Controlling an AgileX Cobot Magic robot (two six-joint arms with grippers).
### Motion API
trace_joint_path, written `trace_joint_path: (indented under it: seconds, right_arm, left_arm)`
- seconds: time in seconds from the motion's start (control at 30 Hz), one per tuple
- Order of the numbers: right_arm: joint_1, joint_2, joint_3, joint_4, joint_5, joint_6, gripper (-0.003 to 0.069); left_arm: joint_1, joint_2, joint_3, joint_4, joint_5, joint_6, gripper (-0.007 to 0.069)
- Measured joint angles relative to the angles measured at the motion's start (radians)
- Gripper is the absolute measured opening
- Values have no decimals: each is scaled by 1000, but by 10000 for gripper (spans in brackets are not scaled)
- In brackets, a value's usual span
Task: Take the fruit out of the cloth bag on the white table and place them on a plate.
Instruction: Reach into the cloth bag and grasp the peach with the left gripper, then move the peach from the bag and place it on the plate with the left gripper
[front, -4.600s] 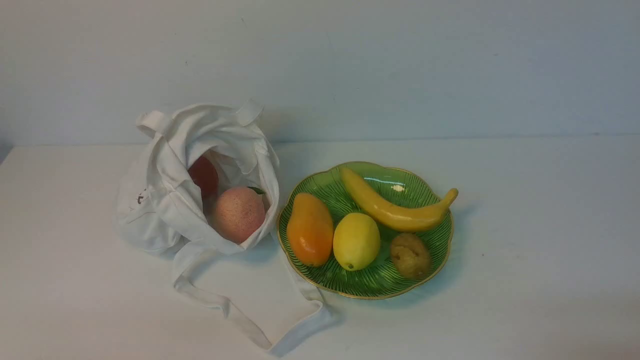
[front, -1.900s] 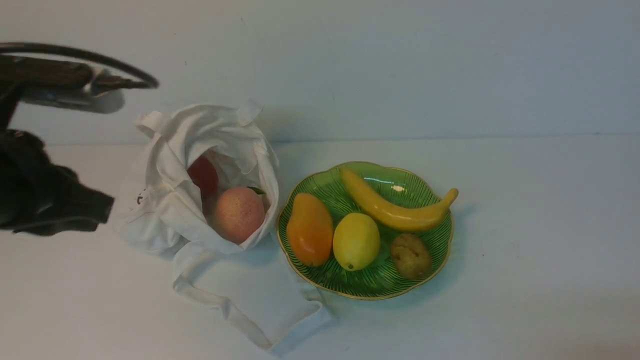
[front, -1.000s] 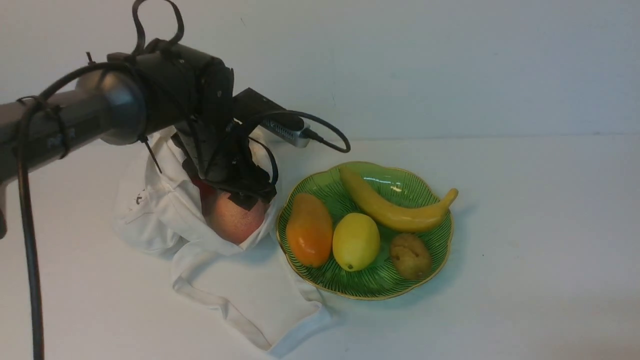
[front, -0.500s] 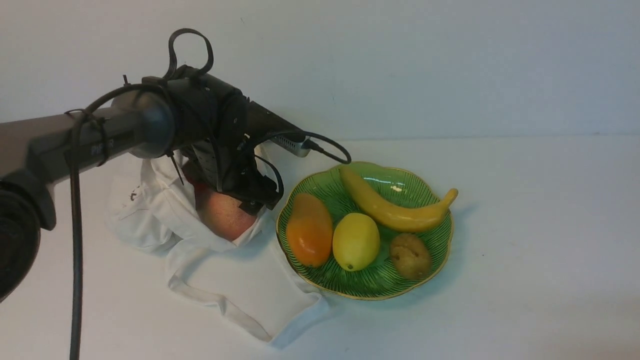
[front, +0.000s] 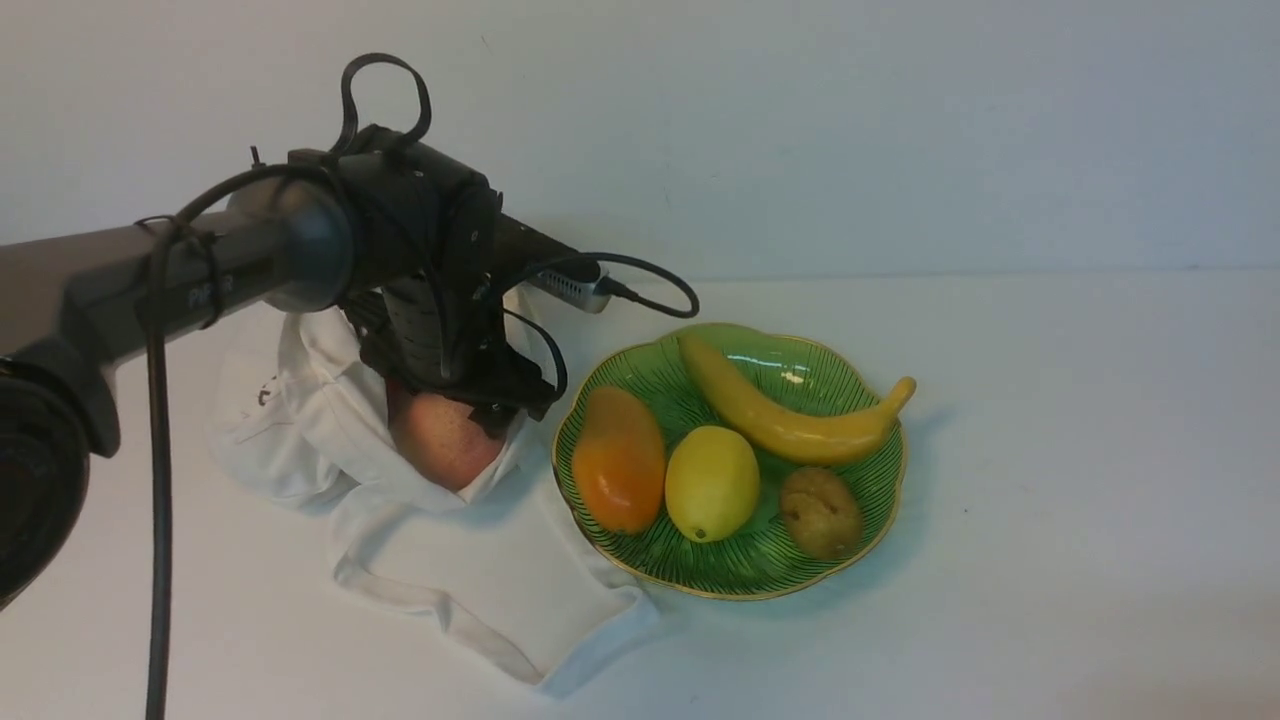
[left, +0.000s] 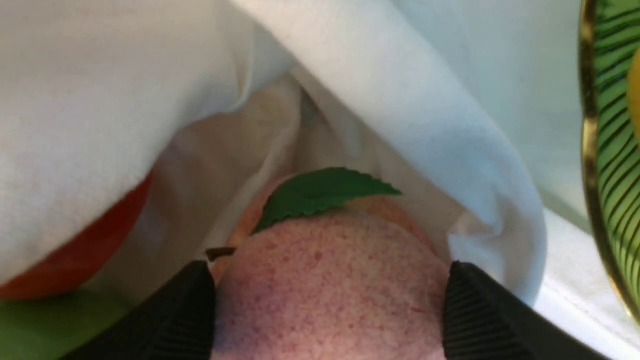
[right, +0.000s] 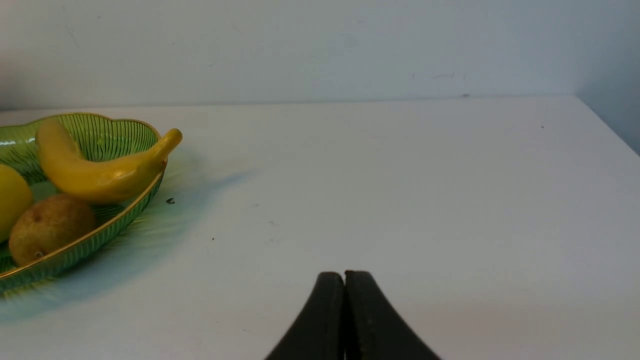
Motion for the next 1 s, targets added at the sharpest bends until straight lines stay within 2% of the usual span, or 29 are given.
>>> trace_joint_path:
  seconds: [0.2, 0.5, 0.63, 0.7, 0.8, 0.9, 1.0]
  right_arm:
    - [0, 0, 0, 0, 0, 0, -15]
    - [0, 0, 0, 0, 0, 0, -15]
    - [0, 0, 0, 0, 0, 0, -15]
    - [0, 0, 0, 0, 0, 0, -15]
    - [0, 0, 0, 0, 0, 0, -15]
    - [0, 0, 0, 0, 0, 0, -15]
    - [0, 0, 0, 0, 0, 0, -15]
  left_arm:
    - [0, -14, -41, -35, 140, -5, 519]
    - [-1, -195, -71, -97, 198, -5, 517]
    - [-2, -237, -71, -161, 231, 2, 517]
    - [-18, -254, -71, -243, 239, 47, 517]
    - [-49, -258, -71, -317, 231, 100, 517]
    - [-127, -248, -71, -445, 124, 157, 517]
    - [-178, -208, -71, -485, -12, 171, 517]
